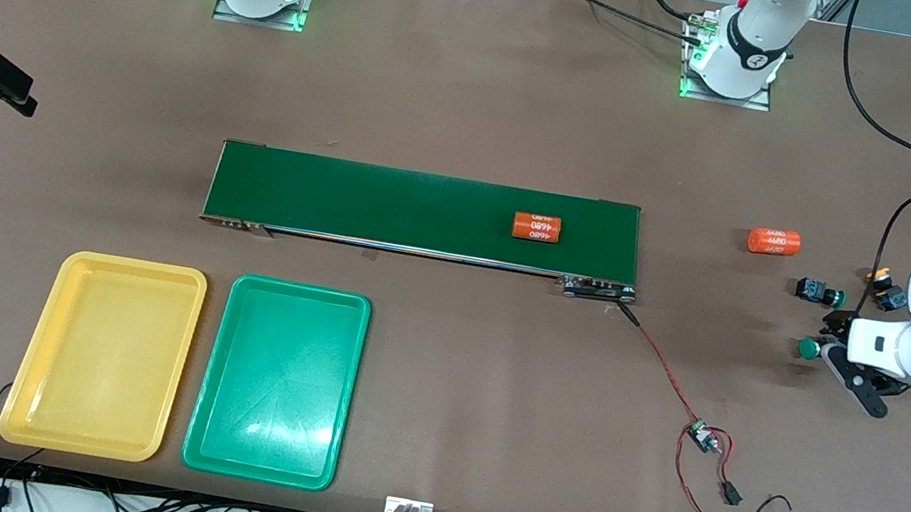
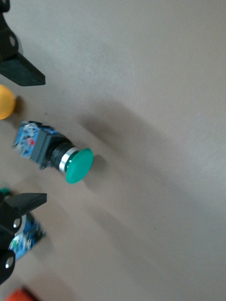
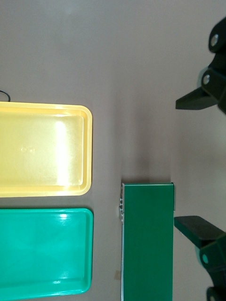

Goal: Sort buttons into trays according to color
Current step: 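Grasp a green-capped button with the left gripper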

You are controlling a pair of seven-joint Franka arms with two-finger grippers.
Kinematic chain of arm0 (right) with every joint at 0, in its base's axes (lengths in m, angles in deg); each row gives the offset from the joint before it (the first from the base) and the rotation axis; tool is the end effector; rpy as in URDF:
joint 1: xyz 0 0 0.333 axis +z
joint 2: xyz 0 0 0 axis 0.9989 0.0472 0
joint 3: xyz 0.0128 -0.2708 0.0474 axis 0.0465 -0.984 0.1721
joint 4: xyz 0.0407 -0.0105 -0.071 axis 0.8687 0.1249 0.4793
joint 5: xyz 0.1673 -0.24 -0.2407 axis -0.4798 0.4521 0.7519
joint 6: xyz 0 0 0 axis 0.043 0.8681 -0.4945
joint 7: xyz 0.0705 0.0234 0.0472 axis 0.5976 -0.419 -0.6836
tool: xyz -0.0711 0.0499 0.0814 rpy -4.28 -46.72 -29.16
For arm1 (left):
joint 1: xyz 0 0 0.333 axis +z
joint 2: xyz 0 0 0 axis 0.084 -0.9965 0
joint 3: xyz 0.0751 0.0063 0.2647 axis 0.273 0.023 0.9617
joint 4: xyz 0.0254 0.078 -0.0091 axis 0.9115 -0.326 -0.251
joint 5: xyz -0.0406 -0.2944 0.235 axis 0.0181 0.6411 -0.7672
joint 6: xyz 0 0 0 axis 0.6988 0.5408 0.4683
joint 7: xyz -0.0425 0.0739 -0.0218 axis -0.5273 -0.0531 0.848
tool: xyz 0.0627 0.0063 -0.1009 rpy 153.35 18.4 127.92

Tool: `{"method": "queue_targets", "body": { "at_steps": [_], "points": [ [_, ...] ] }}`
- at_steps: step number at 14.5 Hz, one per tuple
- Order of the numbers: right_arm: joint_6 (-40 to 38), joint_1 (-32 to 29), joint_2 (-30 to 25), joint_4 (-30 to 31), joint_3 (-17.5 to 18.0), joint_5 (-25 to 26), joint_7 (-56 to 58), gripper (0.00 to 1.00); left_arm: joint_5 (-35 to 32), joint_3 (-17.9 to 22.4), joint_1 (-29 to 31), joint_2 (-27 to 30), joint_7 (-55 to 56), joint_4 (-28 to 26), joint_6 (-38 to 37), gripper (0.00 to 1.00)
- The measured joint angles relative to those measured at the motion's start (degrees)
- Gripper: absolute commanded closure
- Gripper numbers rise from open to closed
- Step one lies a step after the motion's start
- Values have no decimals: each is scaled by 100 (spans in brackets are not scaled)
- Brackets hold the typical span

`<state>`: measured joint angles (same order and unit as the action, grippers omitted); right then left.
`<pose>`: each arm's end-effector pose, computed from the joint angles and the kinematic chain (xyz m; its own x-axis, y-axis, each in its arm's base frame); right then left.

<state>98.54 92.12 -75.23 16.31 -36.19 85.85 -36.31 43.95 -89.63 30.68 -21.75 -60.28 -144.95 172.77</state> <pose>0.5627 -0.0218 0.5535 0.9999 0.0015 -0.0166 0.0020 -0.9996 0.0286 0.5927 0.1556 0.1716 0.5901 -0.7941 -0.1452 -0.7960 -0.6024 0.0591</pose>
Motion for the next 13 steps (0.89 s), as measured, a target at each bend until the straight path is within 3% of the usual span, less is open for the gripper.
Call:
{"method": "queue_targets", "body": {
  "at_steps": [2, 3, 5, 7, 11, 13],
  "points": [
    [-6, 1, -17, 51, 1, 3, 0, 0, -12, 2, 213, -13, -383, -378, 565, 8],
    [-6, 4, -34, 63, 5, 3, 0, 0, -14, 1, 291, -15, -464, -560, 813, 21],
    [-5, 36, -83, 73, 30, 3, 0, 0, -18, 1, 382, -15, -563, -804, 1093, 61],
    [-5, 111, -116, 74, 43, 3, -1, 0, -23, -7, 403, -1, -764, -838, 1170, 78],
    [174, 109, -100, 152, 26, 3, -7, 0, -24, -163, 410, 75, -769, -815, 1010, 79],
    [421, 101, -58, 186, 22, 3, -7, 0, -23, -440, 418, 147, -298, -689, 483, 79]
  ]
}}
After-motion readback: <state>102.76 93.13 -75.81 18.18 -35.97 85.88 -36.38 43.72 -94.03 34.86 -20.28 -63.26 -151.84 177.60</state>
